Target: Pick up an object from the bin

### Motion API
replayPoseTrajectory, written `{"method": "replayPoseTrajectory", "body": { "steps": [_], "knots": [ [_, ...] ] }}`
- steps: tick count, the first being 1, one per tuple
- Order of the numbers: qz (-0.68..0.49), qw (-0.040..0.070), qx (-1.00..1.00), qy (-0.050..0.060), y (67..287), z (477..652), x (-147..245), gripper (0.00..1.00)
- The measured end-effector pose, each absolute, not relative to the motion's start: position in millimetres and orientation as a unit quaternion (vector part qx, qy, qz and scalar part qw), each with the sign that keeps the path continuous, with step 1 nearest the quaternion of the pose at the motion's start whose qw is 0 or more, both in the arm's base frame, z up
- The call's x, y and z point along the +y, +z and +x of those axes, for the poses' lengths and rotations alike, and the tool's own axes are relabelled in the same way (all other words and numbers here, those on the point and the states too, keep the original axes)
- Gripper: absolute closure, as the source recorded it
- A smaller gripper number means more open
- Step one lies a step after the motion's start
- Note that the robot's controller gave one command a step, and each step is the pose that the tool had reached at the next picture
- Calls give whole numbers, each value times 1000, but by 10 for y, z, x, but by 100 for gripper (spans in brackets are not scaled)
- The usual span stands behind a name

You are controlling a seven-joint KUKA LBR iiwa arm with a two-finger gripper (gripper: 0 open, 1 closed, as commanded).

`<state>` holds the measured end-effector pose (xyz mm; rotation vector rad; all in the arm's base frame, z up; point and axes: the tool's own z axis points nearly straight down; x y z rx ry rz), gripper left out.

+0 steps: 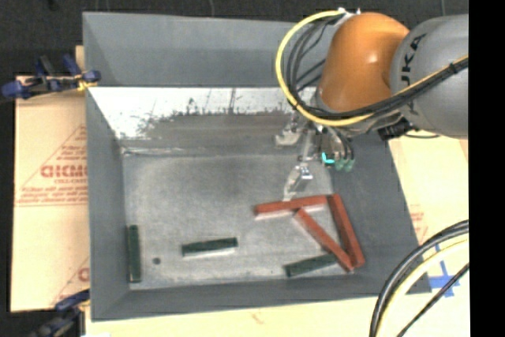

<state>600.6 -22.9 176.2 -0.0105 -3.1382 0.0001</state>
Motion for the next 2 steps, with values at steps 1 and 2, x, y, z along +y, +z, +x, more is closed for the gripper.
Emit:
{"method": "replayPoseTrajectory", "body": {
  "steps": [1, 2],
  "knots": [
    [-3, 0, -1000, 0, 1790, 6009, -229, 0],
    [-18, -2, -1000, 0, 1793, 5613, -161, 0]
  ]
}}
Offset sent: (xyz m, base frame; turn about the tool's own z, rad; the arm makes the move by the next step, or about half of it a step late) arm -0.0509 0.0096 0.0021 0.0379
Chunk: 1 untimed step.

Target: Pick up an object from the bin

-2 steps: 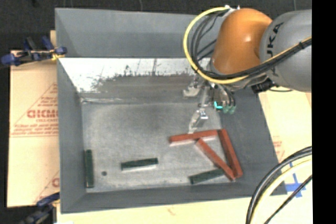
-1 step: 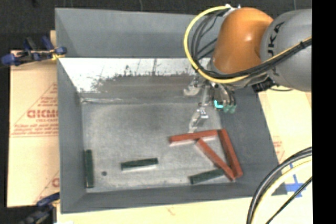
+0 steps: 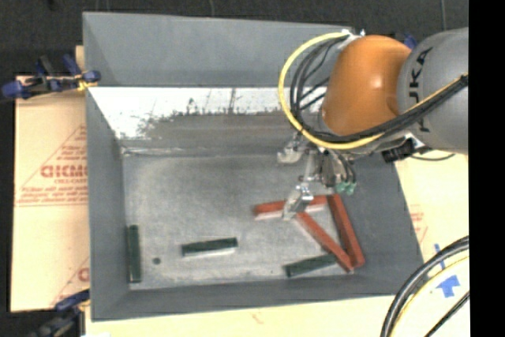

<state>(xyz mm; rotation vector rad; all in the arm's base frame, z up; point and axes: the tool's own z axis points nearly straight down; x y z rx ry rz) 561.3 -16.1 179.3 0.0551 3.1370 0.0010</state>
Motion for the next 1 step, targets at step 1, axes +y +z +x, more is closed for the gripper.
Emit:
{"method": "replayPoseTrajectory", "body": {
  "steps": [1],
  "knots": [
    [52, -4, 999, 1, 905, 5931, -136, 100]
  ]
}}
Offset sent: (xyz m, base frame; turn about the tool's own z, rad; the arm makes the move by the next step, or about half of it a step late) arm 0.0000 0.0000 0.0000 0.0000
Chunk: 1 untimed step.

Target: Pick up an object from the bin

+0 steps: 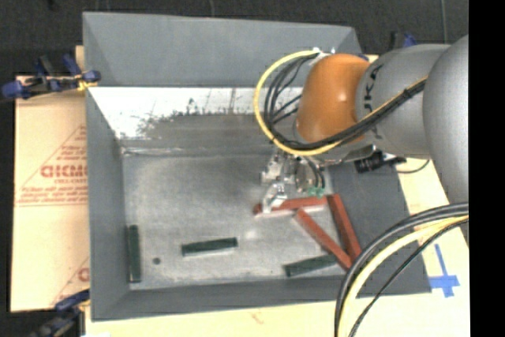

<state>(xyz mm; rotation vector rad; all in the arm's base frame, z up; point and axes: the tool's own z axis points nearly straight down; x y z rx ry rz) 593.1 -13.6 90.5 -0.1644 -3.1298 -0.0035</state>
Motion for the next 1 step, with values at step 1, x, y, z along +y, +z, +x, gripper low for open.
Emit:
{"method": "replayPoseTrajectory", "body": {
  "steps": [1],
  "knots": [
    [-52, 4, -999, -1, 905, 5932, -135, 100]
  ]
}}
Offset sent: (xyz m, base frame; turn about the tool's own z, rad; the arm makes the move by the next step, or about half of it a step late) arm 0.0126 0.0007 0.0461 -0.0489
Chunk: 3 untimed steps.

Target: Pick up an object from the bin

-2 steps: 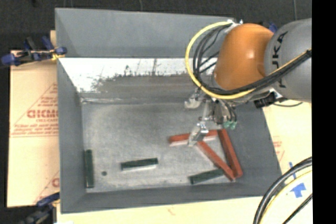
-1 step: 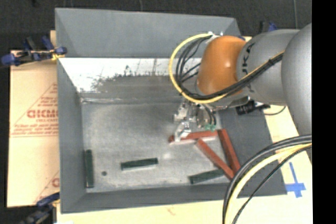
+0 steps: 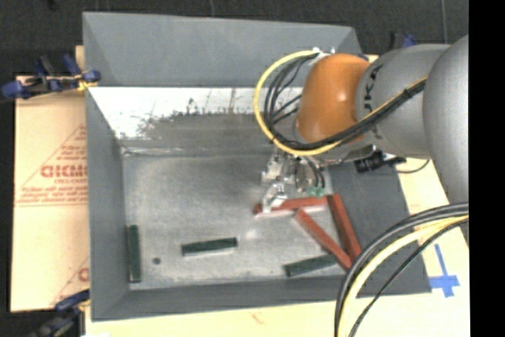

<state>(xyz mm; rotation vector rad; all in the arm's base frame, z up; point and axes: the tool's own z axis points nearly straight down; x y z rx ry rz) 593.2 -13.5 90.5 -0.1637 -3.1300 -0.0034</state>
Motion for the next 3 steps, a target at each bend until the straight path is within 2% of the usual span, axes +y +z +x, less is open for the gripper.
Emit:
{"method": "replayPoseTrajectory", "body": {
  "steps": [1, 2, 3],
  "knots": [
    [-36, -2, -999, 1, 1192, 6014, -143, 100],
    [-46, -1, -999, -1, 1663, 5970, -523, 100],
    [-82, 0, -997, 1, 2247, 6005, -337, 100]
  ]
}}
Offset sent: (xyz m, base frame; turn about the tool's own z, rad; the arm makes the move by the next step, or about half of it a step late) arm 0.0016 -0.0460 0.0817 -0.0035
